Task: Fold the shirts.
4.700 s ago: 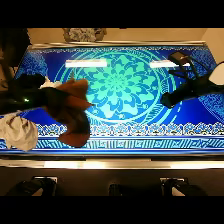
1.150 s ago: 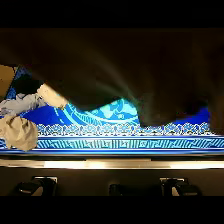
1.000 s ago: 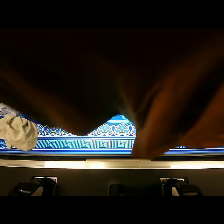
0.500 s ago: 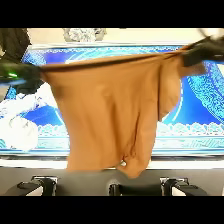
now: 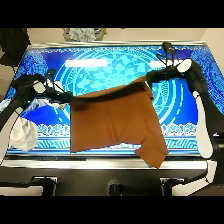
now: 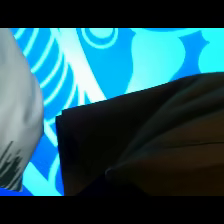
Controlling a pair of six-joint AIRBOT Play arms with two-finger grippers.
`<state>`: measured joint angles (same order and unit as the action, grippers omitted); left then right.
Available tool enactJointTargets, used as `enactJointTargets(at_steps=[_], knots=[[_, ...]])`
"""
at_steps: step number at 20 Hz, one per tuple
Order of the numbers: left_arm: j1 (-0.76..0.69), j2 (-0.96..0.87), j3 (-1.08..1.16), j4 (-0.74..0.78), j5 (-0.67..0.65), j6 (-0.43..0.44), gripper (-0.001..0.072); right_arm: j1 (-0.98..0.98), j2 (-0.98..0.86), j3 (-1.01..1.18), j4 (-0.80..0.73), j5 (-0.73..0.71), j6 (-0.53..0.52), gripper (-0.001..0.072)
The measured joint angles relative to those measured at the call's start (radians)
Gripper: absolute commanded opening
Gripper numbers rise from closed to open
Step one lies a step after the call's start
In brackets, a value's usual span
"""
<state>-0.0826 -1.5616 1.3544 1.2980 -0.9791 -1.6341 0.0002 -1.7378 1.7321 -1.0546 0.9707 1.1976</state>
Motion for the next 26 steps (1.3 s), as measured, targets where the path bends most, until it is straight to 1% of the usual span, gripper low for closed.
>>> enactJointTargets(at_steps=[1,2,4,7,9,10,11,14,16,18,20,21,22,26], knots=[[0.001,-0.011,0.006,-0.027,-0.010,0.000,0.0609,-0.002,-0.005,0.001,0.012,0.013,0.000,0.0441],[0.008,-0.018,0.021,-0.049,-0.029,0.000,0.0630,-0.010,-0.002,0.006,0.022,0.032,-0.009,0.0553],[0.043,-0.023,0.066,-0.072,-0.116,0.024,0.0629,-0.052,0.032,0.026,0.030,0.093,-0.058,0.0563],[0.121,0.010,0.070,-0.095,-0.294,0.068,0.0628,-0.172,0.103,0.048,-0.013,0.285,-0.122,0.0559],[0.160,0.068,-0.031,-0.099,-0.379,0.092,0.0626,-0.261,0.131,0.043,-0.069,0.457,-0.154,0.0550],[0.169,0.103,-0.109,-0.108,-0.400,0.104,0.0598,-0.301,0.142,0.029,-0.087,0.536,-0.164,0.0550],[0.175,0.146,-0.207,-0.114,-0.414,0.116,0.0598,-0.333,0.150,0.010,-0.101,0.592,-0.169,0.0550],[0.188,0.270,-0.490,-0.140,-0.408,0.161,0.0598,-0.381,0.163,-0.071,-0.128,0.709,-0.177,0.0551],[0.189,0.323,-0.628,-0.173,-0.376,0.185,0.0598,-0.380,0.166,-0.124,-0.134,0.742,-0.188,0.0551],[0.191,0.352,-0.718,-0.226,-0.324,0.207,0.0592,-0.365,0.169,-0.163,-0.140,0.750,-0.203,0.0552],[0.193,0.369,-0.768,-0.283,-0.287,0.222,0.0588,-0.348,0.170,-0.185,-0.146,0.753,-0.218,0.0552],[0.193,0.373,-0.783,-0.307,-0.267,0.225,0.0530,-0.344,0.171,-0.192,-0.148,0.752,-0.222,0.0552],[0.190,0.374,-0.794,-0.327,-0.240,0.230,0.0511,-0.342,0.171,-0.199,-0.157,0.751,-0.226,0.0554],[0.167,0.354,-0.813,-0.381,-0.181,0.232,0.0502,-0.333,0.171,-0.256,-0.163,0.747,-0.233,0.0563]])
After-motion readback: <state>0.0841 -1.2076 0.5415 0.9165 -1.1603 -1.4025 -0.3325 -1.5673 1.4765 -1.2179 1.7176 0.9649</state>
